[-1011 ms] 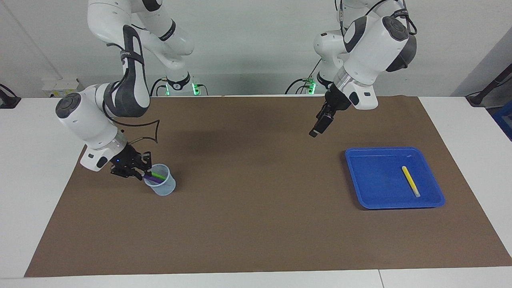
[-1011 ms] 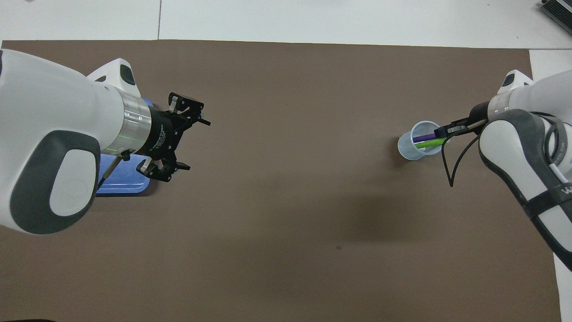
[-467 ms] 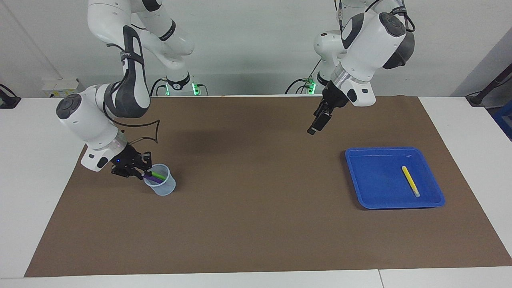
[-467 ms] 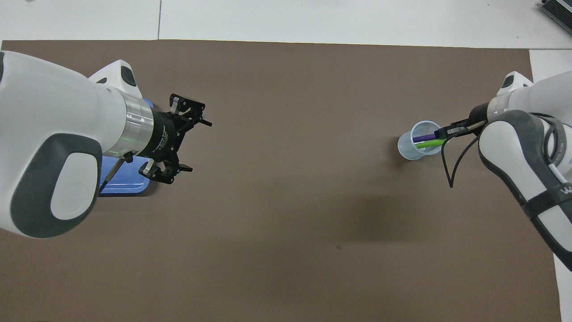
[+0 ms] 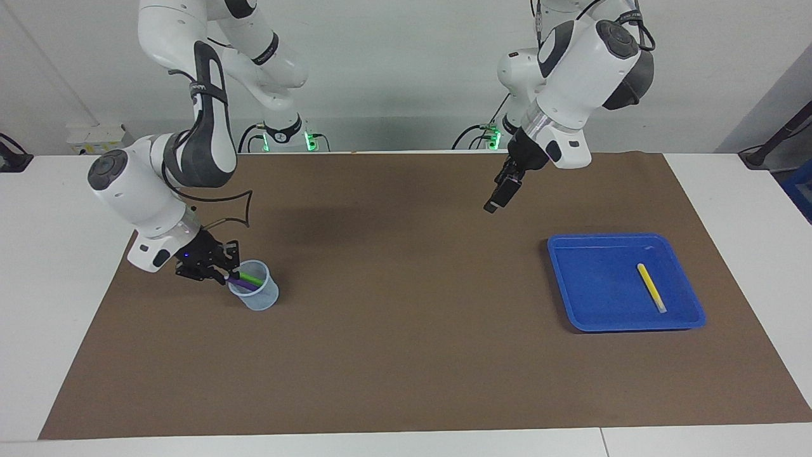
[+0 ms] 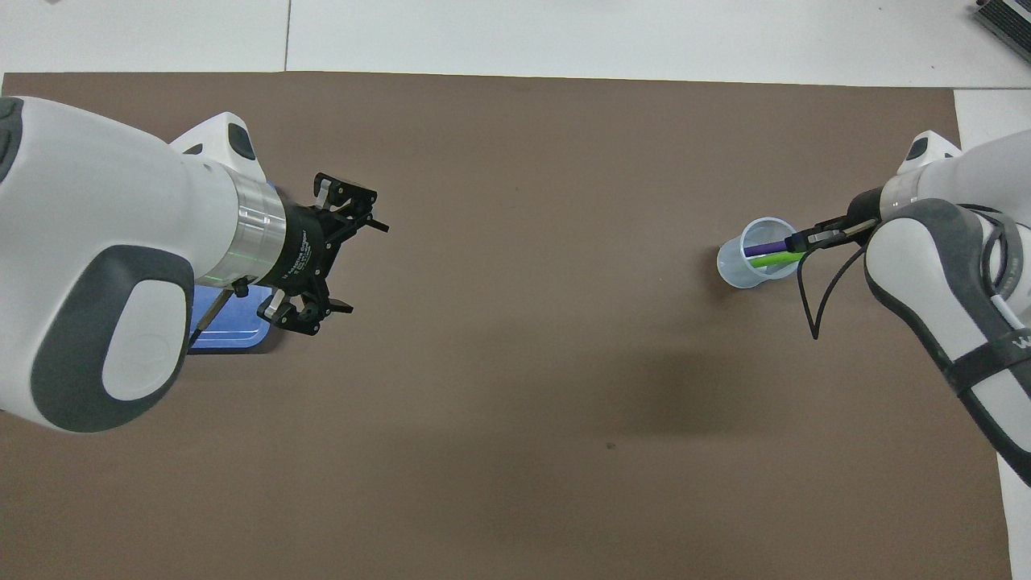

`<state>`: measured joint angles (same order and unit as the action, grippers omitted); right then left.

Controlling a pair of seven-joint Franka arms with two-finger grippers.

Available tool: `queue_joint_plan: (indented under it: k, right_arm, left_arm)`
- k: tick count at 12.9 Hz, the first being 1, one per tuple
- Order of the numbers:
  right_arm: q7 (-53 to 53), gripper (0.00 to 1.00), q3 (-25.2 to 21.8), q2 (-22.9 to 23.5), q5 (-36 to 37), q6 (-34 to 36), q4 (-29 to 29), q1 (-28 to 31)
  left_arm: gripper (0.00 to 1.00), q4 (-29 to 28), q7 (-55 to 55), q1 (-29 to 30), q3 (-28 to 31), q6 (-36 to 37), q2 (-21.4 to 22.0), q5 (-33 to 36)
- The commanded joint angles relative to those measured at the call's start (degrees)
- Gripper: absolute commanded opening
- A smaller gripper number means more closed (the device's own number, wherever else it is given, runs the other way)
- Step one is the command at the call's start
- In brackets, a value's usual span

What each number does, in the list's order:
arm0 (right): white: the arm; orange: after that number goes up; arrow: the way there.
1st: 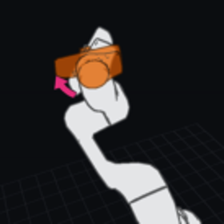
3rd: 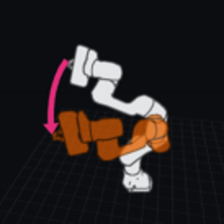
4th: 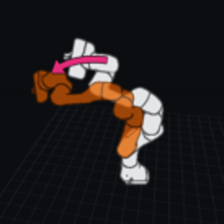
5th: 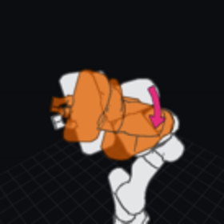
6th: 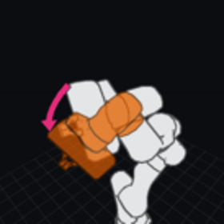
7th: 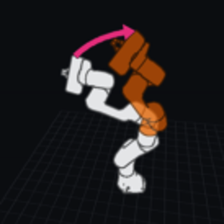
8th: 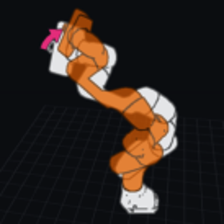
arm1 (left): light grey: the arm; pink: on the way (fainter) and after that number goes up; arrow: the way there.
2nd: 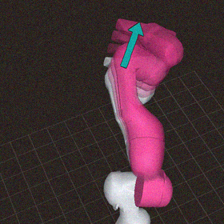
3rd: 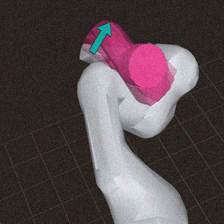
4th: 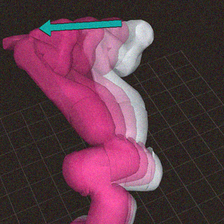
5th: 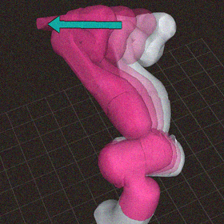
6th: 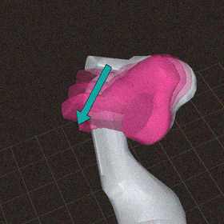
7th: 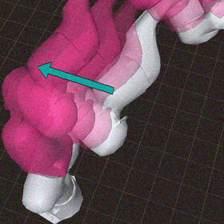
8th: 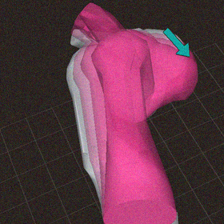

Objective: Right arm passes pens to left for tray arrangement
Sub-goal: 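Grasp the purple pen in the cup with the right gripper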

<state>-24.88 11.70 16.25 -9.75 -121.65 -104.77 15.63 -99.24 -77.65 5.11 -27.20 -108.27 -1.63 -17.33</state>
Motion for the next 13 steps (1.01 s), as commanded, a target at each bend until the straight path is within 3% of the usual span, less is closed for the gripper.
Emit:
queue_joint_plan:
  k: [1,5,10,13]
  right_arm:
    - [1.7,0.28,0.7,-0.9,1.2,0.4,-0.8,0.7]
    - [1.7,0.25,0.7,-0.9,1.2,0.1,-0.8,0.7]
    - [1.5,0.08,0.7,-0.8,1.2,0.3,-0.5,0.7]
    - [1.4,0.06,0.7,-0.7,1.2,0.6,-0.2,0.8]
  left_arm:
    - [1.00,-1.6,-0.7,-0.2,0.3,-0.1,1.8,-1.0]
    - [1.00,-1.6,-0.7,-0.4,0.4,-0.1,1.8,-0.9]
    - [1.00,-1.5,-0.7,-0.4,0.4,0.1,1.8,-0.9]
    - [1.00,-1.6,-0.6,-0.5,0.4,0.0,1.8,-0.9]
